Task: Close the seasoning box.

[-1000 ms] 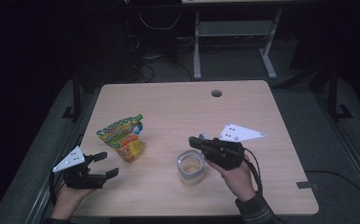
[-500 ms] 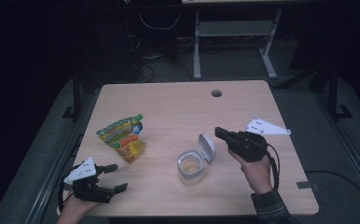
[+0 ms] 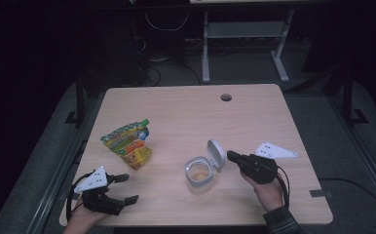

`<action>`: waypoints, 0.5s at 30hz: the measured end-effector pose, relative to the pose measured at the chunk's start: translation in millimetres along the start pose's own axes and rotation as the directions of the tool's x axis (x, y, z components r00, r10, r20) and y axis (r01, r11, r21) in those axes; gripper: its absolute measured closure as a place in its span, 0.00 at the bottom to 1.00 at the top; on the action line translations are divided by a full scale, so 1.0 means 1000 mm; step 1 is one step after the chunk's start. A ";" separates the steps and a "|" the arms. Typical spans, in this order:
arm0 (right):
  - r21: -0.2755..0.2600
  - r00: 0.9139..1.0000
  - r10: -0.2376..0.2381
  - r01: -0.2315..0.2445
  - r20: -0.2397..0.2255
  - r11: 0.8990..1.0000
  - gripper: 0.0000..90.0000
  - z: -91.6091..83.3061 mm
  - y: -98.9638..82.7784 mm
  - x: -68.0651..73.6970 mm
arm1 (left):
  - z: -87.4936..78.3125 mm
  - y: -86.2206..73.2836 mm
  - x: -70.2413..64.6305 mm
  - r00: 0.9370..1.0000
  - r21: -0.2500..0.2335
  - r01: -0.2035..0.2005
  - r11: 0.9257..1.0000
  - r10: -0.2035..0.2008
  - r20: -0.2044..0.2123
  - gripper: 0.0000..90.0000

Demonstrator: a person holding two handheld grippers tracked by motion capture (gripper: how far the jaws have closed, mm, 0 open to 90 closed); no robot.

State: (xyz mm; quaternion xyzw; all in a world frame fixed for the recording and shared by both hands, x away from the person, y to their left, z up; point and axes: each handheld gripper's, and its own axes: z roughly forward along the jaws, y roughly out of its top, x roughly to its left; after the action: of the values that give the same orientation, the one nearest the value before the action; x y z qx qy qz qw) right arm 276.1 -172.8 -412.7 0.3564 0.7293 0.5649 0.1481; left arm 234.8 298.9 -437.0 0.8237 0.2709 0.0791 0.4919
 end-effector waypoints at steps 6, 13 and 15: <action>-0.004 0.999 -0.015 0.015 -0.037 1.000 0.99 0.007 -0.001 0.011 | 0.001 -0.001 0.000 1.000 0.013 -0.004 1.000 0.004 -0.002 0.17; -0.024 0.997 -0.036 0.034 -0.061 0.999 0.99 0.010 0.000 0.019 | 0.002 -0.001 0.000 1.000 0.023 -0.008 1.000 0.008 0.002 0.17; -0.020 0.997 -0.036 0.034 -0.067 0.999 0.99 0.010 0.000 0.021 | 0.002 -0.001 0.001 1.000 0.024 -0.008 1.000 0.008 0.003 0.17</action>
State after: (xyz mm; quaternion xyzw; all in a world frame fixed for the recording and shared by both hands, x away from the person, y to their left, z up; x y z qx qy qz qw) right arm 267.6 -151.7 -412.2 0.3228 0.7346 0.5809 0.1367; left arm 235.6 298.0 -439.2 0.8308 0.2677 0.0766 0.4819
